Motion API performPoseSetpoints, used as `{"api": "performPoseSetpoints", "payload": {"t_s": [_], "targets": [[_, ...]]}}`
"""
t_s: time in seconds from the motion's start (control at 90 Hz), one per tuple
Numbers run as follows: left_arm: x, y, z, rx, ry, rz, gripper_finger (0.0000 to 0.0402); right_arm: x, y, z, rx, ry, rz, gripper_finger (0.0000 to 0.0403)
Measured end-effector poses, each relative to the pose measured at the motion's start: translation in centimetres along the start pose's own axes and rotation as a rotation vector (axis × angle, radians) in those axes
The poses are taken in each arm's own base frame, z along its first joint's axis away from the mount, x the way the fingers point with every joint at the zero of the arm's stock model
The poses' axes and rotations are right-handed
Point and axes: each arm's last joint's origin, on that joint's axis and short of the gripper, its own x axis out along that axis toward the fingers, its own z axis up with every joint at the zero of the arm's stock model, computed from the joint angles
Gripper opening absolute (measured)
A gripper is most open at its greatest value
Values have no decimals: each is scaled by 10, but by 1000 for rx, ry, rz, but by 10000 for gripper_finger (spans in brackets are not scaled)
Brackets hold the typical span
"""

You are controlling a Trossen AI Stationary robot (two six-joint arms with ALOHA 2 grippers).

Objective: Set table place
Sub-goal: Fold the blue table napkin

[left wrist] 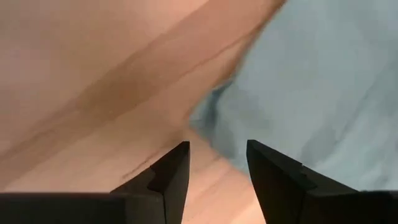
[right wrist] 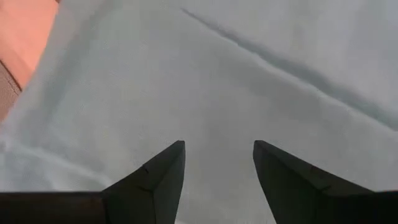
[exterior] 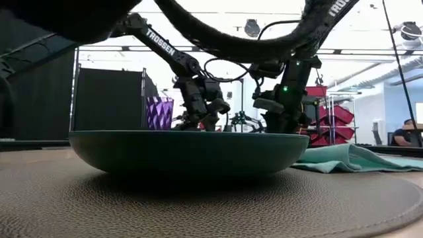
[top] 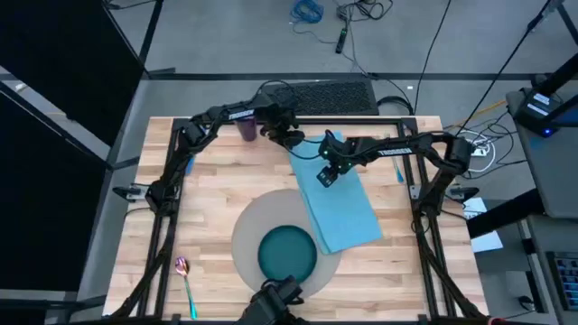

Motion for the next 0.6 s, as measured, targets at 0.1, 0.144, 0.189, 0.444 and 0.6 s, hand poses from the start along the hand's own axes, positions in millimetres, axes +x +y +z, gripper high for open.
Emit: {"api": "performPoseSetpoints", "payload": {"t_s": [0.1, 0.144, 0.189, 0.444, 0.6], "targets": [[0, 1, 0, 0, -9, 31, 144, 0, 0, -1, 8, 7, 0, 183], [0, 1, 0, 2, -9, 31, 144, 0, 0, -1, 8, 10, -2, 183], [0, 1, 0, 11, -9, 31, 144, 0, 0, -1, 9, 13, -3, 183], [-1, 1, 2, 43, -22, 25, 144, 0, 0, 0, 10, -1, 3, 183], [-1, 1, 2, 55, -23, 24, 144, 0, 2, 3, 3, -19, 52, 183]]}}
